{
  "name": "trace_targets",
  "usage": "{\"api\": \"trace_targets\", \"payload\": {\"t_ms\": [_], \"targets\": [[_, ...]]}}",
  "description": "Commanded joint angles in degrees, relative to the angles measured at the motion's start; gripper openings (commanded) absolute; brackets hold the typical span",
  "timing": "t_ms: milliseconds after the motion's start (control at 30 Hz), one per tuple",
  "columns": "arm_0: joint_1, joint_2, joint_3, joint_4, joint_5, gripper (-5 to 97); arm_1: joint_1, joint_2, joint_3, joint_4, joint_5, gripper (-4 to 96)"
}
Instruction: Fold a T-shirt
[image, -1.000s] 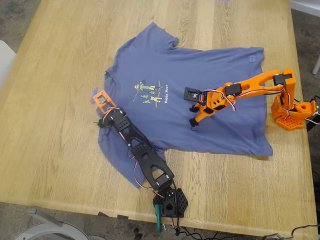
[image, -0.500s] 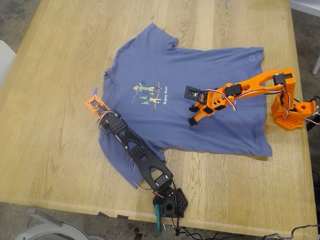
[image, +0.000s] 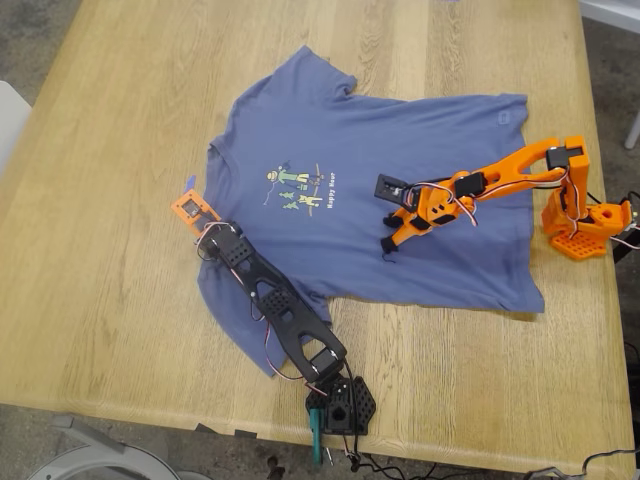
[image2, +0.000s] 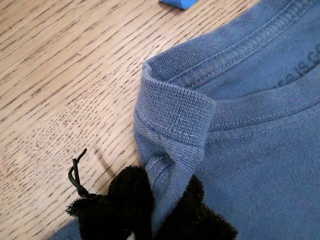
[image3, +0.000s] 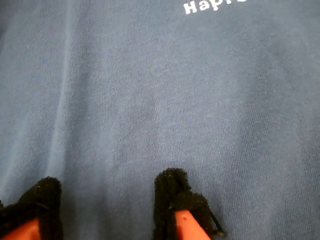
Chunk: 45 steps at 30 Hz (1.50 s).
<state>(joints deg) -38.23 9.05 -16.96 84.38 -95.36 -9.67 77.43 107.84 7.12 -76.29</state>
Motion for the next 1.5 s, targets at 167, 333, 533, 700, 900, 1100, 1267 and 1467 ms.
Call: {"api": "trace_targets", "payload": {"t_ms": [167,333,533,700,900,1100,1267,1467], "targets": [[3.0,5.2,-2.0,4.6,-0.7,0,-2.8,-2.4,1.4,-4.8,4.4,29.6],[4.2,7.3,-2.0,7.1,-0.7,0,-5.0,-5.4,1.2,-7.5,5.3,29.6],[5.7,9.6,-2.0,10.4,-0.8,0,-8.8,-8.9,-3.1,-6.4,6.5,29.1],[7.0,10.8,-2.0,11.7,-0.9,0,-10.5,-10.8,-6.2,-2.7,6.9,28.0],[8.9,12.9,-2.0,14.0,-1.0,0,-11.3,-12.7,-8.2,1.4,8.6,27.0],[11.4,15.5,-2.1,16.4,-1.1,0,-13.4,-16.5,-13.6,3.9,10.9,27.0],[12.9,17.0,-2.1,17.5,-1.1,0,-15.6,-20.3,-20.2,7.6,12.0,24.3],[13.4,18.3,-2.1,18.3,-1.1,0,-17.5,-21.4,-25.0,16.1,11.8,17.8]]}}
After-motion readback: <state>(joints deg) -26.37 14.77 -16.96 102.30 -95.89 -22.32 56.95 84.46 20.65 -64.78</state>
